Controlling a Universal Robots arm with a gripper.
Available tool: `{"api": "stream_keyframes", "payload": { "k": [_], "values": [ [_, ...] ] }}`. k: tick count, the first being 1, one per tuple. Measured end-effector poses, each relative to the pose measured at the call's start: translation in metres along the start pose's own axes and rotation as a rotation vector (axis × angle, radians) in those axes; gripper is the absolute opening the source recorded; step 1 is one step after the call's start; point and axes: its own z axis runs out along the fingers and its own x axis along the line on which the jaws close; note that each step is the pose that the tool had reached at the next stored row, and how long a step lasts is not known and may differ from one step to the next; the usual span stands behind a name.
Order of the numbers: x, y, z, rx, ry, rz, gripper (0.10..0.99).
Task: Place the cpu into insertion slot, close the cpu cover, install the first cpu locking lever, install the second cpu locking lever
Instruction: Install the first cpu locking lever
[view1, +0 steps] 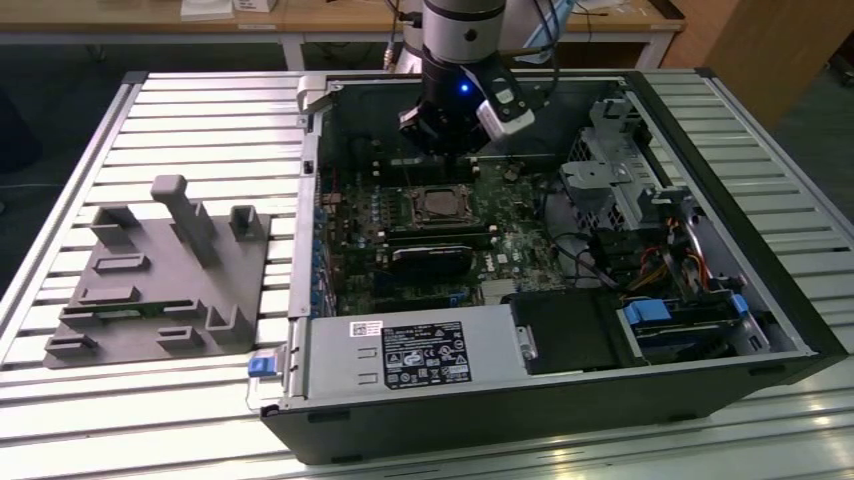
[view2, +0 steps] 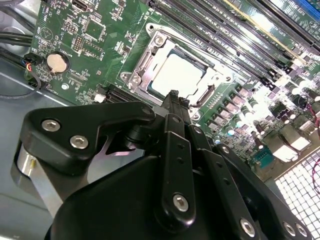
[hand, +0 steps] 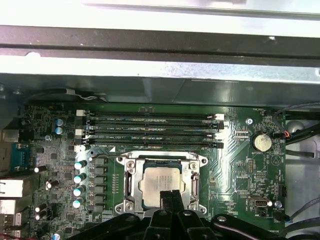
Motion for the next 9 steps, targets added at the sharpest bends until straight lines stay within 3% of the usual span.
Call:
{"api": "stream_keyframes", "payload": {
  "k": [4,9],
  "values": [
    [0.0023,0.0000,-0.0001,0.000,0.0000,0.000,0.106],
    [0.0117,0.0001,-0.0004,0.000,0.0000,0.000,0.106]
  ]
}}
